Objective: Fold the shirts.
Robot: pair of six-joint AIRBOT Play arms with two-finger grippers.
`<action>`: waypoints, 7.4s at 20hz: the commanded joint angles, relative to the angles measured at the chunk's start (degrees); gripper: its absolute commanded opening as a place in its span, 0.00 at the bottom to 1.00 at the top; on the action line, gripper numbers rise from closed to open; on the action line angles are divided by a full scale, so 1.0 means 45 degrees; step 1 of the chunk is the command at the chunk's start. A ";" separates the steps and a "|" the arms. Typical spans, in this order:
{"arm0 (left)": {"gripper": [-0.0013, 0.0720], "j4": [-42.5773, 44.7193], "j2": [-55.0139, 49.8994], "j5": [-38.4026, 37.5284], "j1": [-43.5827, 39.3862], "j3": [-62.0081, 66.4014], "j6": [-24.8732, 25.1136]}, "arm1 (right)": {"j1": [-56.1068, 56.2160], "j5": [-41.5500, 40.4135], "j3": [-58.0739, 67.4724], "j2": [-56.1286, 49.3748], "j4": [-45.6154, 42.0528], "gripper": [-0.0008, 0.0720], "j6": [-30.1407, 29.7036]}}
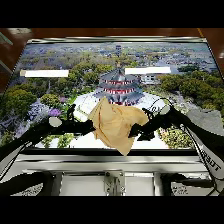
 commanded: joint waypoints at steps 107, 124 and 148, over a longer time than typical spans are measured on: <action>0.08 0.2555 0.6722 -0.2793 0.7888 1.2177 0.1982 | -0.7893 -0.1141 0.7713 1.0992 0.2550 0.10 -0.1467; 0.08 0.3925 0.7261 -0.7189 0.8034 0.3954 0.1554 | -0.7946 0.3609 0.3939 0.9224 -0.0525 0.10 0.0772; 0.79 0.2448 0.3531 -0.5702 0.7344 0.0053 0.1146 | -0.7145 0.1613 0.1763 0.3852 -0.1491 0.82 -0.1379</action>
